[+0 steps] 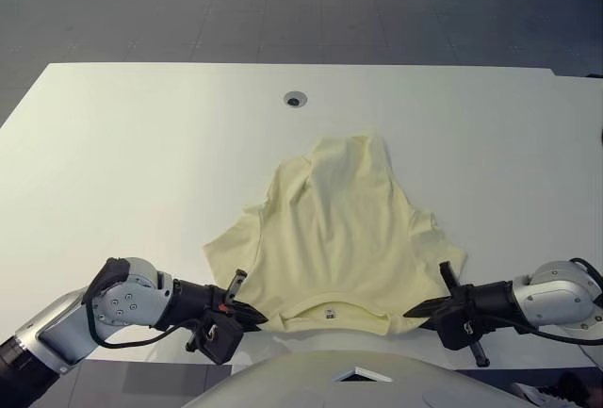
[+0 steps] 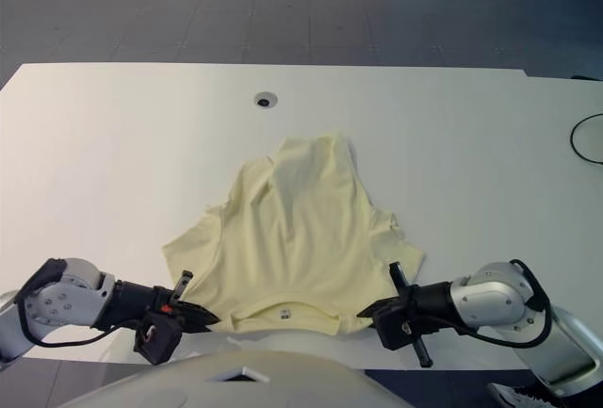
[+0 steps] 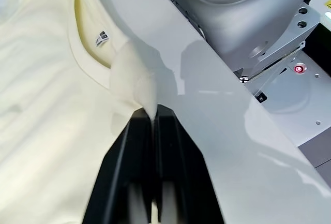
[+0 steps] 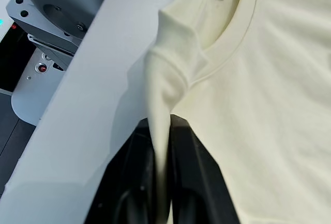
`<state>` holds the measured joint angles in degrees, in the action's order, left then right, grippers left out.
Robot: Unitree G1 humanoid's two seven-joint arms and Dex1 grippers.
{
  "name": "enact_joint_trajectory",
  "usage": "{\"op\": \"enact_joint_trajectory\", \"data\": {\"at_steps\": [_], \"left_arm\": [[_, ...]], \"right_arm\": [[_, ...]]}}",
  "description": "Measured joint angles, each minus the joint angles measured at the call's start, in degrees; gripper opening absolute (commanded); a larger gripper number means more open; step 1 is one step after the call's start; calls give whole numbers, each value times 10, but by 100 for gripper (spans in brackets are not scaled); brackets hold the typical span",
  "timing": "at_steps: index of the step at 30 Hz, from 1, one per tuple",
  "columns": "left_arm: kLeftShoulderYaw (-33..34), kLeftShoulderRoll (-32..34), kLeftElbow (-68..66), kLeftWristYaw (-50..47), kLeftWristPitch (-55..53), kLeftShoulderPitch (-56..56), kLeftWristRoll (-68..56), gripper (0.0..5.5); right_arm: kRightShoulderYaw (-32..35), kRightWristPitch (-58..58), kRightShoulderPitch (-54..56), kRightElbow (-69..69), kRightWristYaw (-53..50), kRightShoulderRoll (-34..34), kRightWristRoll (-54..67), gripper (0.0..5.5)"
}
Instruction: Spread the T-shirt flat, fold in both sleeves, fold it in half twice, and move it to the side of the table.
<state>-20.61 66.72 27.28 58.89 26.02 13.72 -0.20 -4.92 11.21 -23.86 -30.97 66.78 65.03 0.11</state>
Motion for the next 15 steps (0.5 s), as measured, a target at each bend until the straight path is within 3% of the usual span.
{"op": "enact_joint_trajectory", "data": {"at_steps": [10, 15], "left_arm": [[77, 16, 26, 16, -17, 44, -55, 203], [106, 16, 31, 19, -22, 68, -83, 289]], "right_arm": [[116, -18, -76, -45, -13, -2, 38, 258], [139, -25, -85, -55, 3, -1, 51, 340]]}}
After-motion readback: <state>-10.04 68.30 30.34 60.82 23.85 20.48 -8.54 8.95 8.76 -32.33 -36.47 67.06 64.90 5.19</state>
